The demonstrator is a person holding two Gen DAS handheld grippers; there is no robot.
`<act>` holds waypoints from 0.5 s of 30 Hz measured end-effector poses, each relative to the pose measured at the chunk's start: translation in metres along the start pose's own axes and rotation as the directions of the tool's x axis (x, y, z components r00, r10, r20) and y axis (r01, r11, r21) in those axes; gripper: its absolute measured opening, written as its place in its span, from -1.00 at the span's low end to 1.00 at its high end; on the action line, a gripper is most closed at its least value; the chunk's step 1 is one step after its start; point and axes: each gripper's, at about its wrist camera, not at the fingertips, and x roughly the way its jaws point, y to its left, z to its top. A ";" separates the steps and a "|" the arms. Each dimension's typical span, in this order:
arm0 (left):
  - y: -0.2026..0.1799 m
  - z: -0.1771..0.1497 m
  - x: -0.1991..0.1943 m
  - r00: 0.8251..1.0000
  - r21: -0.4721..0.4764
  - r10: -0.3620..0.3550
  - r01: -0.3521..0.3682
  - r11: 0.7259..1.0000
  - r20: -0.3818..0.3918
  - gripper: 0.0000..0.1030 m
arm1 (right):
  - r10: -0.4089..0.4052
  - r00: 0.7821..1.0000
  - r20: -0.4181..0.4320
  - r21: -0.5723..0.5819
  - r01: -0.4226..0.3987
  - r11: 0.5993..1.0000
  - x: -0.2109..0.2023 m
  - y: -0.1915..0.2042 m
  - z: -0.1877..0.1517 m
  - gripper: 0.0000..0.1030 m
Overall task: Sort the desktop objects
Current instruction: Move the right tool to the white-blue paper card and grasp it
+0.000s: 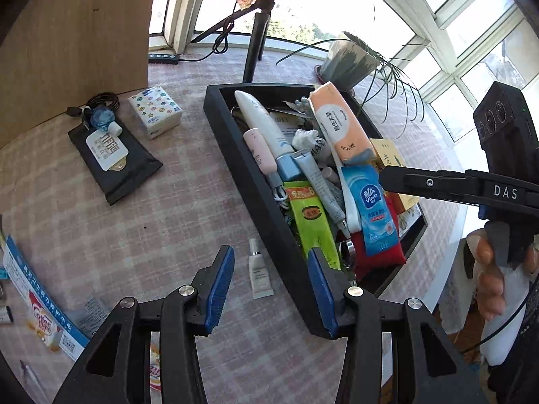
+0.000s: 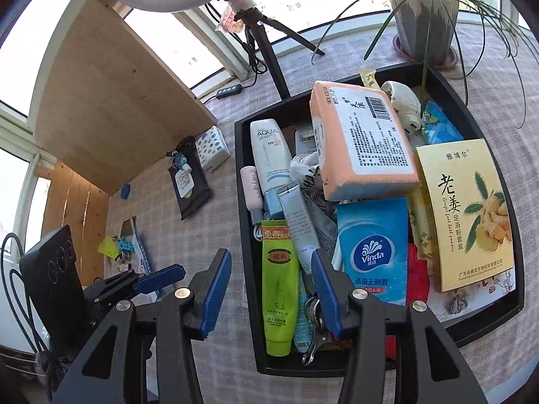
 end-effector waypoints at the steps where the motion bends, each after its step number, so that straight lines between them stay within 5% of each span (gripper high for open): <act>1: 0.016 -0.003 -0.007 1.000 -0.028 0.014 -0.014 1.000 0.008 -0.05 | 0.009 1.000 -0.006 -0.014 -0.009 1.000 0.004 0.008 0.000 -0.12; 6: 0.096 -0.026 -0.035 0.995 -0.191 0.089 -0.080 0.978 0.038 -0.05 | 0.045 0.997 -0.059 -0.098 -0.050 0.994 0.031 0.052 0.000 -0.12; 15: 0.227 -0.075 -0.068 0.983 -0.458 0.177 -0.135 0.879 0.049 0.07 | 0.099 0.980 -0.174 -0.228 -0.138 0.964 0.095 0.144 -0.004 -0.12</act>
